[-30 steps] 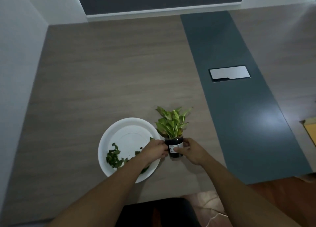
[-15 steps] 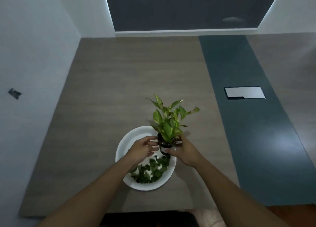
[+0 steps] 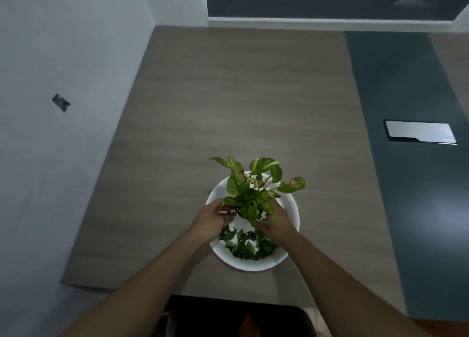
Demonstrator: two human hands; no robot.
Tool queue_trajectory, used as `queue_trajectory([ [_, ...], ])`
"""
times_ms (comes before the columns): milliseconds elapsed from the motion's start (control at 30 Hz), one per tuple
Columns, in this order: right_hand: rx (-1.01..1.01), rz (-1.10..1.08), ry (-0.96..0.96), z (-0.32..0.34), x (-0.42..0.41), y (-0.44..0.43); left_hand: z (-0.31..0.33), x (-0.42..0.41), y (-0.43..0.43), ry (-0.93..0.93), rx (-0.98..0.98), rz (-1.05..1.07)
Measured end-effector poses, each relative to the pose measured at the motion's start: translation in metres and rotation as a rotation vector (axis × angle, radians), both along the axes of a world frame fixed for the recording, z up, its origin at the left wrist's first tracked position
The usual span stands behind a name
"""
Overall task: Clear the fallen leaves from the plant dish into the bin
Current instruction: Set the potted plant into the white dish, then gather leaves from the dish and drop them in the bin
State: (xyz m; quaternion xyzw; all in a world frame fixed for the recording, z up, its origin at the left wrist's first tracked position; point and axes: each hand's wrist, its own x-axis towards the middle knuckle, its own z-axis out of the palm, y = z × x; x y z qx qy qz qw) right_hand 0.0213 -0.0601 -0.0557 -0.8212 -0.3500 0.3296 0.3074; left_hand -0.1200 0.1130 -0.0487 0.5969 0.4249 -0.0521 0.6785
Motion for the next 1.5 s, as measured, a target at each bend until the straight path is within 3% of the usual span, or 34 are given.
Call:
queue_trajectory([
  [300,-0.005,0.067,-0.101,-0.026,-0.001,-0.004,-0.011,-0.014,-0.005,-0.055,0.132,-0.073],
  [400,-0.084,0.148,-0.167,-0.033,0.015,-0.007,-0.006,-0.015,0.004,-0.034,0.464,-0.272],
  [500,-0.077,0.201,-0.278,-0.036,0.037,-0.009,-0.011,-0.009,0.021,-0.137,0.795,-0.394],
  [633,-0.038,0.151,-0.383,-0.027,0.068,-0.017,-0.025,0.002,0.048,-0.194,1.013,-0.457],
  [900,0.107,0.32,-0.663,-0.037,0.095,-0.006,-0.039,0.025,0.066,-0.305,1.088,-0.603],
  [1033,0.089,0.359,-0.798,-0.055,0.093,-0.003,-0.05,0.033,0.065,-0.227,1.182,-0.733],
  [1167,-0.084,0.436,-0.846,-0.051,0.075,-0.012,-0.061,0.032,0.062,-0.178,1.298,-0.889],
  [1333,-0.337,0.469,-1.048,-0.047,0.03,-0.041,-0.071,0.007,0.034,-0.016,1.406,-0.946],
  [1500,-0.479,0.405,-0.935,-0.038,-0.016,-0.063,-0.056,-0.02,-0.006,0.167,1.393,-0.972],
])
